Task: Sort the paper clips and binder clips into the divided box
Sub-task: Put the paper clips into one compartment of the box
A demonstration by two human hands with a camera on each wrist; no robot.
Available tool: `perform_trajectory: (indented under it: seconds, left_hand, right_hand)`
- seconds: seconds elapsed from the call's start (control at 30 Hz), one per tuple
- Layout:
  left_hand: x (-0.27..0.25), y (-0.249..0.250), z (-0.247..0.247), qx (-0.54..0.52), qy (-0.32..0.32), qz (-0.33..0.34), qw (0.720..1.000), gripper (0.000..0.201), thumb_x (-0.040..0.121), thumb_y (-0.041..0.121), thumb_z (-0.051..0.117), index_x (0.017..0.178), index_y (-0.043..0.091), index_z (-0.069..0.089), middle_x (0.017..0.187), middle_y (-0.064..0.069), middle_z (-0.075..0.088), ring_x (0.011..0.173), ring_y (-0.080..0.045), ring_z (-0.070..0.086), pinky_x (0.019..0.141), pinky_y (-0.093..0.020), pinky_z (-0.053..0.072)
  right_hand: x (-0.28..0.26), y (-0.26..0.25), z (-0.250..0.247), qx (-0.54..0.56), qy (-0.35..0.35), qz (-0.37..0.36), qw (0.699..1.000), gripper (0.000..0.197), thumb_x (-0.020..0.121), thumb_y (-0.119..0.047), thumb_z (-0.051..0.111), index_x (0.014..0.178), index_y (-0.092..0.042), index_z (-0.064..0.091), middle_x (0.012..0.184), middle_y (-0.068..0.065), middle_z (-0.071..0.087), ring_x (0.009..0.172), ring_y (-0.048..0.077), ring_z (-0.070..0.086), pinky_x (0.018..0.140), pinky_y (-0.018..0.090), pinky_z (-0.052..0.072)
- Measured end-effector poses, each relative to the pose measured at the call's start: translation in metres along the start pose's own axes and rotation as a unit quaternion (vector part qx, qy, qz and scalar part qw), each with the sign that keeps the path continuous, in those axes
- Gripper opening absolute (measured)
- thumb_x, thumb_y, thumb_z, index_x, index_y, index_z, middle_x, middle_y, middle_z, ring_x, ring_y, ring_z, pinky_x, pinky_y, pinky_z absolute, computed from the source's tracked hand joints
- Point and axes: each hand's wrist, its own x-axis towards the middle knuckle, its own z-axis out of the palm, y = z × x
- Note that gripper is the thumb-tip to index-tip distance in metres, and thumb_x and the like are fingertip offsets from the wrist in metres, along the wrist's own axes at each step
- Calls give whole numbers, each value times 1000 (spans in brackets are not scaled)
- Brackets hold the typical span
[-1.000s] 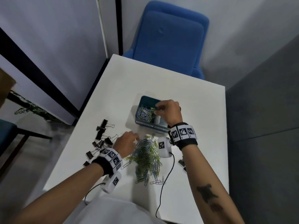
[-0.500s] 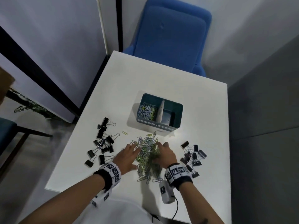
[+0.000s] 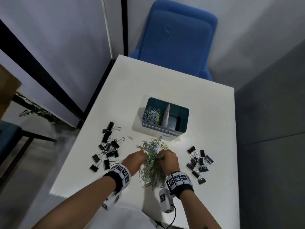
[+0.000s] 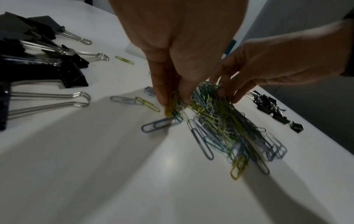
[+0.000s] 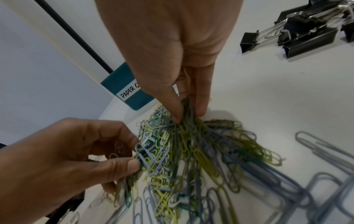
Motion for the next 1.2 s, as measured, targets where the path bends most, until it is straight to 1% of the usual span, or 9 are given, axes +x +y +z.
perform_trajectory:
  seconds: [0.23, 0.5, 0.6, 0.73, 0.87, 0.93, 1.0, 1.07, 1.2]
  left_hand:
    - [2, -8, -22, -130, 35, -62, 989, 10, 88, 4, 58, 82, 11, 61, 85, -2, 58, 76, -24, 60, 66, -32, 45]
    - [21, 24, -121, -202, 185, 18, 962, 7, 92, 10, 59, 88, 12, 63, 87, 4, 60, 77, -9, 58, 69, -18, 48]
    - [50, 31, -155, -203, 229, 31, 951, 6, 90, 12, 62, 94, 11, 66, 91, 1, 64, 81, -12, 60, 74, -26, 52]
    - [72, 26, -174, -151, 224, 2, 963, 34, 85, 25, 70, 118, 17, 62, 114, 1, 65, 93, -18, 63, 79, -34, 52]
    - [60, 15, -154, -109, 251, -46, 961, 21, 90, 24, 64, 110, 19, 62, 104, 2, 64, 81, -19, 61, 69, -33, 51]
    - [48, 8, -133, -122, 231, -58, 963, 14, 91, 18, 62, 105, 17, 64, 103, 0, 66, 77, -17, 61, 65, -30, 51]
    - [35, 1, -106, -129, 183, -71, 972, 20, 90, 16, 63, 110, 15, 63, 109, -2, 65, 78, -14, 61, 65, -23, 50]
    - [24, -5, -78, -100, 100, -89, 986, 37, 89, 26, 65, 123, 16, 54, 119, -4, 59, 87, -14, 59, 69, -23, 51]
    - [5, -12, -32, -19, -55, -125, 990, 83, 80, 58, 63, 143, 20, 24, 133, -9, 38, 115, -28, 48, 78, -38, 46]
  right_hand:
    - [-6, 10, -13, 26, 33, -1, 999, 24, 75, 3, 65, 72, -19, 75, 73, -3, 72, 66, 10, 60, 63, 18, 48]
    - [-26, -3, -57, 27, 87, -71, 993, 19, 74, 2, 66, 61, -12, 68, 62, 1, 68, 59, 12, 61, 58, 28, 53]
    - [-23, -17, -81, 32, 99, -88, 991, 20, 77, -1, 69, 65, -16, 72, 68, -5, 71, 63, 5, 61, 65, 23, 54]
    - [-11, -44, -120, 68, 141, -113, 981, 12, 79, -5, 74, 80, -16, 78, 80, -4, 74, 68, 6, 62, 70, 15, 49]
    - [17, -70, -147, 65, 184, -149, 969, 13, 82, -3, 71, 84, -14, 78, 84, -2, 74, 66, 3, 58, 68, 8, 45]
    - [32, -82, -154, 69, 193, -153, 967, 12, 83, -3, 70, 87, -13, 77, 88, -1, 73, 66, 1, 57, 67, 1, 41]
    - [43, -89, -158, 78, 203, -150, 964, 18, 82, -6, 72, 98, -13, 75, 92, 3, 71, 72, 7, 58, 73, 12, 47]
    - [47, -90, -156, 74, 209, -149, 964, 28, 81, -12, 74, 109, -13, 70, 92, 4, 69, 75, 13, 59, 74, 26, 51]
    - [29, -69, -124, 82, 151, -140, 975, 30, 84, -22, 73, 113, -17, 67, 98, 1, 69, 82, 13, 65, 75, 30, 58]
